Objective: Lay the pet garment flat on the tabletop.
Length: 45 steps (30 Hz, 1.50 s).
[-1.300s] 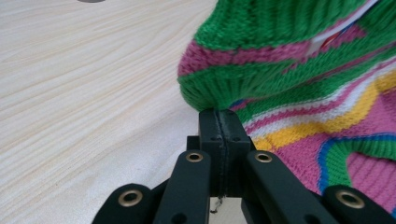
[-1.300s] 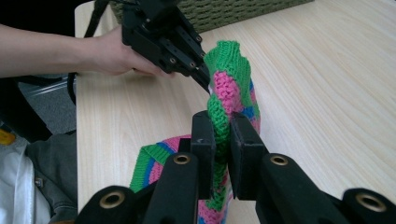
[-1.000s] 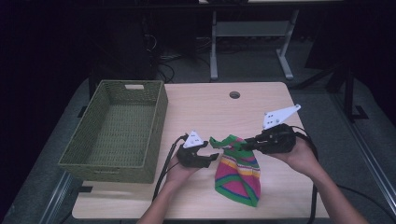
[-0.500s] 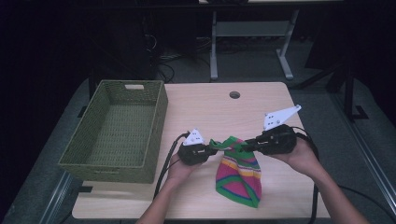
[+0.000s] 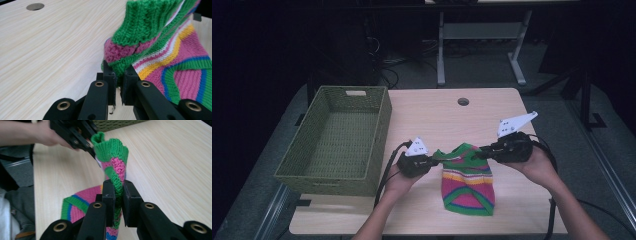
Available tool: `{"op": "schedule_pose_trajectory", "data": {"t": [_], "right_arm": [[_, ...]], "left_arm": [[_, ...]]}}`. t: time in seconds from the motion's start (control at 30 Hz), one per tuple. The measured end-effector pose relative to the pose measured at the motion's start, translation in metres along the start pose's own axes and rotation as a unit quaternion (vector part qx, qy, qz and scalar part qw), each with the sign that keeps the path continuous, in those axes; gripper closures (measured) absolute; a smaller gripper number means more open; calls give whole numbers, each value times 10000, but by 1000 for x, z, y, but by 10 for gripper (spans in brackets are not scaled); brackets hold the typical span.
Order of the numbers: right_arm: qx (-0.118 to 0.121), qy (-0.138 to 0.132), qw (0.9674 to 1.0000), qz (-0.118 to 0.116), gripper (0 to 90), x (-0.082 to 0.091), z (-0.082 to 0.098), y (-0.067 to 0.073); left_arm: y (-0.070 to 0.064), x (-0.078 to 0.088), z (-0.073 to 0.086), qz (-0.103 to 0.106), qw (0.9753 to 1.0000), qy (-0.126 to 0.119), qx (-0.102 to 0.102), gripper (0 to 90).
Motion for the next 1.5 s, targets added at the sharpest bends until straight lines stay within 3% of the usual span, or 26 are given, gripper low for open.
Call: {"op": "schedule_pose_trajectory", "data": {"t": [0.13,0.37,0.8,1.0,1.27,1.5], "right_arm": [[-131,-4,9999,84,811,-3,-1,-5],[-166,90,9997,181,811,-10,-1,-10],[-451,303,9982,249,807,-25,10,-31],[-531,327,9976,289,806,-29,13,-39],[-733,266,9962,384,807,-37,14,-57],[-805,271,9951,510,806,-41,15,-68]], "left_arm": [[4,12,-6,-153,9997,160,-69,846],[12,17,-14,-271,9991,309,-117,846],[19,-3,-8,-399,9973,617,-34,844],[26,-8,-4,-413,9968,641,245,843],[33,-17,-5,-462,9948,867,274,844],[37,-22,-6,-557,9939,899,316,843]]}}
Point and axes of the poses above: each handheld gripper's, and its own axes: x roughly backward along the jaws, z roughly out of its underside, y roughly to its left, the point moved 7 cm from there along -x, roughly forward along the jaws, and after that the axes turned 10 degrees about -x, right-handed, at the moved point
